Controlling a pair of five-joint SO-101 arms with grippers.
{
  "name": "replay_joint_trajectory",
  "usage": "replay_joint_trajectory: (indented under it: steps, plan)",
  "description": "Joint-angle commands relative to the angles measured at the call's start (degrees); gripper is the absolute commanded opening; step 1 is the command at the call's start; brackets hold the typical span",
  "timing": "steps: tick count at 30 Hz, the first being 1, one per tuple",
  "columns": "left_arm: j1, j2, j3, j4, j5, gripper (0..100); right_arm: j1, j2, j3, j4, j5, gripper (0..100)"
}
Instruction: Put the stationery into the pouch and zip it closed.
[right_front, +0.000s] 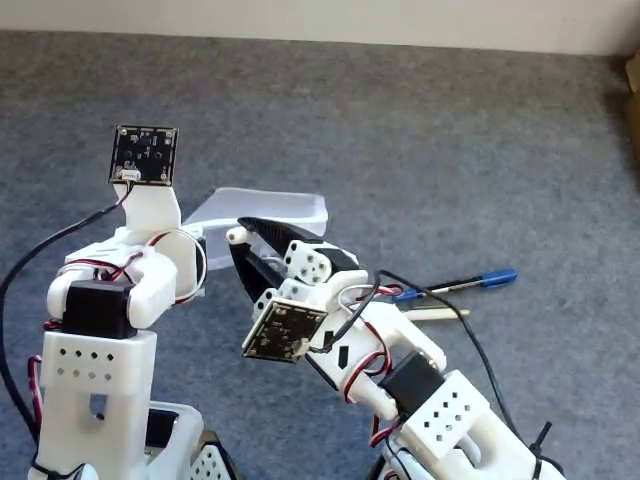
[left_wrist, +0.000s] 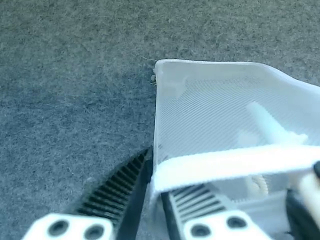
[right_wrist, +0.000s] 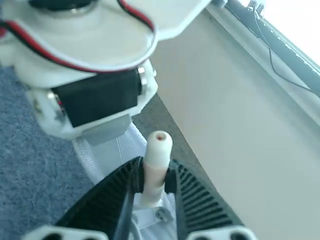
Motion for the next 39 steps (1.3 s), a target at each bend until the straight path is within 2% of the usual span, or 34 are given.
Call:
replay_joint_trajectory:
  steps: [1, 9, 17, 27, 34, 39]
  plan:
    - [-0.92, 0.04, -0.13, -1.23, 0.44, 2, 0.04, -0.4, -0.31, 1.36, 0.7, 16.9]
    - [-0.92, 0.04, -0.13, -1.23, 0.44, 2, -0.4, -3.82, -0.66, 6.2, 0.62, 18.7]
    - [-0.92, 0.04, -0.13, -1.23, 0.44, 2, -7.96, -18.77, -0.84, 18.95, 0.62, 18.7]
    - [-0.92, 0.04, -0.13, -1.23, 0.53, 2, -8.13, -20.79, -0.92, 19.47, 0.62, 18.7]
    - [-0.92, 0.04, 0.66, -1.93, 0.62, 2, -7.96, -21.05, -4.26, 19.21, 0.7, 4.1]
    - [-0.92, 0.04, 0.75, -2.29, 0.62, 2, -3.82, -20.79, -7.52, 19.47, 0.7, 0.5]
